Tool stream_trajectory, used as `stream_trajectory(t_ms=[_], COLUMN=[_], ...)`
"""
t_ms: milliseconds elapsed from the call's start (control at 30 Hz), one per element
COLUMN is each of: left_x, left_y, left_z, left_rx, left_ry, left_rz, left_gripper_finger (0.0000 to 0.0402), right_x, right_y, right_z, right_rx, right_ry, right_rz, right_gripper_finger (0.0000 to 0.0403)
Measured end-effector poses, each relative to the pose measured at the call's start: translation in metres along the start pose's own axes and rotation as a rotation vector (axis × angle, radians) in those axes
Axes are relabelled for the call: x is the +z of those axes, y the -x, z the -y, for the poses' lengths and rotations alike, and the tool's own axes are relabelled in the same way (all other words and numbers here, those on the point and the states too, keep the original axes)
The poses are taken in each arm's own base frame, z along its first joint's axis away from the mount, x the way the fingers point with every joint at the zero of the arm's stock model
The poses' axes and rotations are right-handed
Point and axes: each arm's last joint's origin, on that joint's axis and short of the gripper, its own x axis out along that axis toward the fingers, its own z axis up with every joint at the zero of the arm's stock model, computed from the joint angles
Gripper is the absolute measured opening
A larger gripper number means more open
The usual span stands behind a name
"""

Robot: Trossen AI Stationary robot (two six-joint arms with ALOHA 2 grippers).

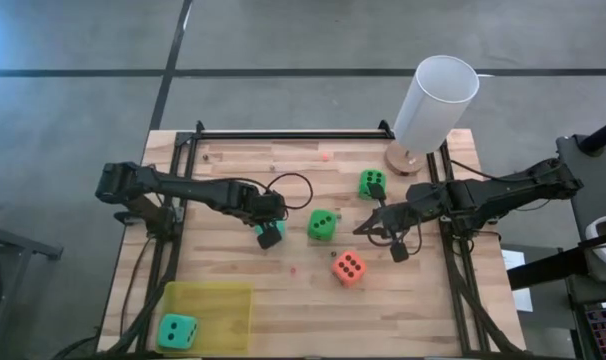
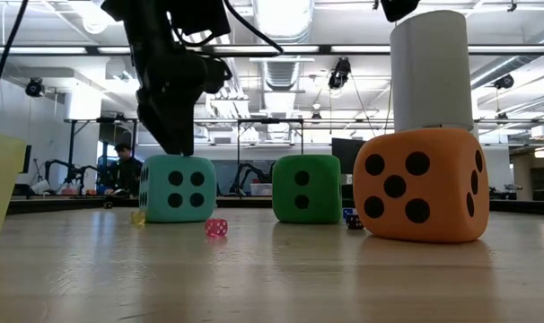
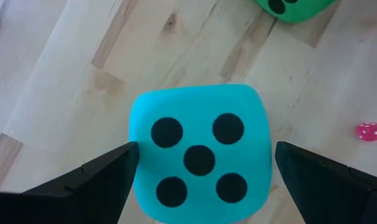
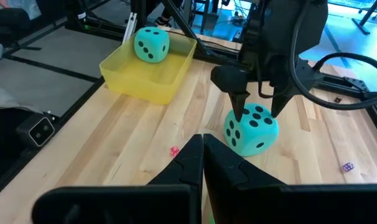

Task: Pick & Place Dice
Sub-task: Put the large blue dice into the yellow bin

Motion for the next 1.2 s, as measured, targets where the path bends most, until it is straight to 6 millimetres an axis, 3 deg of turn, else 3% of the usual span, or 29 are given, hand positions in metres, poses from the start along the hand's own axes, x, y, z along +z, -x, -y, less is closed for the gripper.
stream_trajectory(t_ms=[1200], left_x=[0.002], left_y=[0.009], left_z=[0.004], left_rx=[-0.048], left_ry=[-0.003], left_rz=[-0.02], left_gripper_finger=[0.0382], right_x=[0.0], right_y=[0.0], right_z=[0.0], right_rx=[-0.002], right_ry=[0.0], right_rz=[-0.001], right_gripper_finger=[0.0008])
